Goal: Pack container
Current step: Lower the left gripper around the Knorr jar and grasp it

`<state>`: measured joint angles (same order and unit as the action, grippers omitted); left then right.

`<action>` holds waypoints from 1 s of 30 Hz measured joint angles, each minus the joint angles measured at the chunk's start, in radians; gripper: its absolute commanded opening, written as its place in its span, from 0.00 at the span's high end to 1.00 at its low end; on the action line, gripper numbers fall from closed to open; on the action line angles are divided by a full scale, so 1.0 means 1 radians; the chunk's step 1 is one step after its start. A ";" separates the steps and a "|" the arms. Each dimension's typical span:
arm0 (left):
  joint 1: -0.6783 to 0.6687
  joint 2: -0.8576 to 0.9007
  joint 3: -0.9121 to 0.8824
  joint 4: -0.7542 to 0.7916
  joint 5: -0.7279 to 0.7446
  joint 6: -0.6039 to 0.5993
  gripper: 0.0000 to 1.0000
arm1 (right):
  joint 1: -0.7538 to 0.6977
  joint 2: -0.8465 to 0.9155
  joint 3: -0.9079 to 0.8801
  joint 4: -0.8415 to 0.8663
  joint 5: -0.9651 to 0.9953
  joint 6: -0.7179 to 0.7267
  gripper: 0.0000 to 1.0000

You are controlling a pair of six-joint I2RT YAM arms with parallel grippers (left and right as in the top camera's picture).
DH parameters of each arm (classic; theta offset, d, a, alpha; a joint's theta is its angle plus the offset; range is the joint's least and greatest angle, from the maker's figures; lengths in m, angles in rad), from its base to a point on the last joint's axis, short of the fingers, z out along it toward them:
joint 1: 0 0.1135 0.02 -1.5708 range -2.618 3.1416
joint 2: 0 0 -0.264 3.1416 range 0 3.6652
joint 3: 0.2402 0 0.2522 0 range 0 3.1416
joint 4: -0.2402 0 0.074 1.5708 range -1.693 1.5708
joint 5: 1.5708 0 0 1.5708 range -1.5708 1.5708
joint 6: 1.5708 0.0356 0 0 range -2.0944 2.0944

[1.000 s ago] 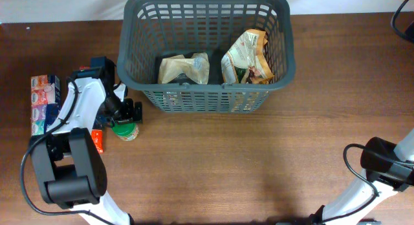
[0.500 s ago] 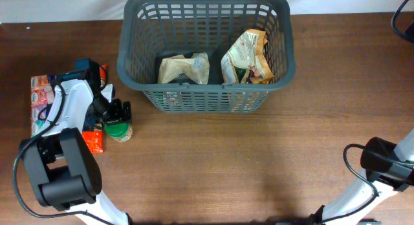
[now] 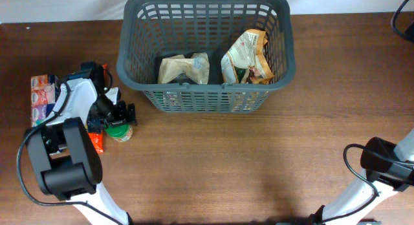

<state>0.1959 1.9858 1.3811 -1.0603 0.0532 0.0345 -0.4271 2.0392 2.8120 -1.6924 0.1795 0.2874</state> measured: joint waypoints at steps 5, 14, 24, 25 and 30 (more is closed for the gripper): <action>0.000 0.000 0.000 0.005 0.003 0.000 0.01 | 0.000 0.000 0.000 0.000 0.000 0.000 0.01; 0.000 0.005 0.000 0.007 0.003 0.000 0.01 | 0.000 0.000 0.000 0.000 0.000 0.000 0.01; 0.000 0.036 0.002 0.010 0.010 0.000 0.73 | 0.000 0.000 0.000 0.000 0.000 0.000 0.01; 0.000 0.036 0.002 0.011 0.012 -0.004 0.81 | 0.000 0.000 0.000 0.000 0.000 0.000 0.01; -0.001 0.036 0.003 0.011 0.018 0.000 0.98 | 0.000 0.000 0.000 0.000 0.000 0.000 0.01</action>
<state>0.1951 2.0216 1.3842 -1.0496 0.0708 0.0341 -0.4271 2.0392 2.8120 -1.6924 0.1795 0.2874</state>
